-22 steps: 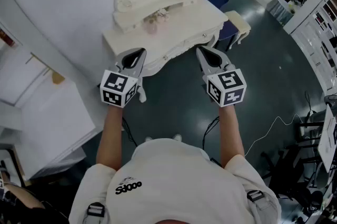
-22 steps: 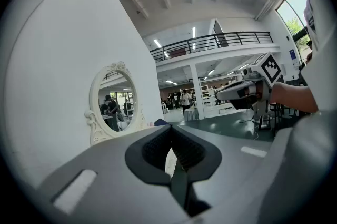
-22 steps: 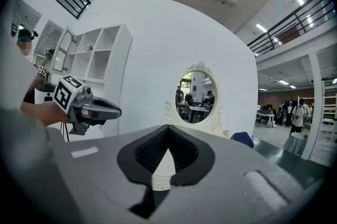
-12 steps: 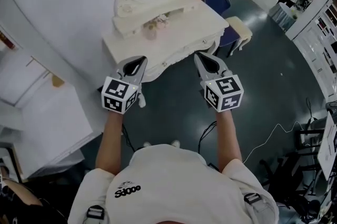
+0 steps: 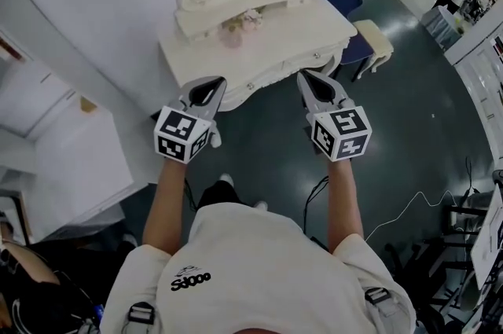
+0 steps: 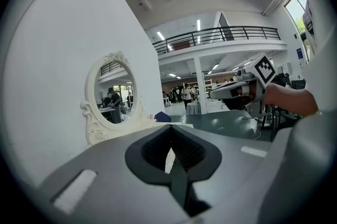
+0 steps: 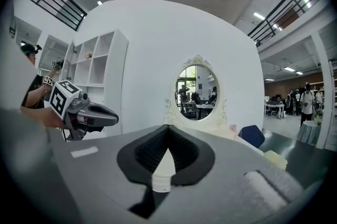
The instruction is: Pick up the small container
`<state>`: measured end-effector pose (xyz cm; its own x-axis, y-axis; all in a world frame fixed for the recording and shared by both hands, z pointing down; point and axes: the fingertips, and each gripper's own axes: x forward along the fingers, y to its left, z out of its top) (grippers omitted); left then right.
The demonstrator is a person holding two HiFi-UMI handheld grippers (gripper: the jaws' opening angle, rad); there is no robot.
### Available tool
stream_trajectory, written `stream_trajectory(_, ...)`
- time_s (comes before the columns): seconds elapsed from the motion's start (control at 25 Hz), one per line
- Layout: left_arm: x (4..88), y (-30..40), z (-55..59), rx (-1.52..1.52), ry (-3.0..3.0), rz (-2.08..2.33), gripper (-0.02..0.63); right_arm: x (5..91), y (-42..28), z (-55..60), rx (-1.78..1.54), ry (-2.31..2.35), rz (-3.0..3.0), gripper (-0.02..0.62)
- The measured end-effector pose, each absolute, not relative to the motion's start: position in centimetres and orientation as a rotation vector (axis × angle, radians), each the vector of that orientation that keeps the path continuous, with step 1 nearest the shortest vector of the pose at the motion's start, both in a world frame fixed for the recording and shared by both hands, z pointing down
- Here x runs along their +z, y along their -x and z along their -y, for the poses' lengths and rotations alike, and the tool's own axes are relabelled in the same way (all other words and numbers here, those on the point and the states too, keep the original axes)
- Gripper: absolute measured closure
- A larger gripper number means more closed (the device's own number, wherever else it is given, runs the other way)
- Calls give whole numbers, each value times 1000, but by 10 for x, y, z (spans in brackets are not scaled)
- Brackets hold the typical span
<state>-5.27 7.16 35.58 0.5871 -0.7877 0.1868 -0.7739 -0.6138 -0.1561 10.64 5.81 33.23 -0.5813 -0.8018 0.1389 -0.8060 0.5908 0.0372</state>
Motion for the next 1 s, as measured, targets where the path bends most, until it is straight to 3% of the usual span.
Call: stream_trajectory(1.0,348,101,233,-274,2808,-1303,588,324,-48,233,46,-1388,2584,594)
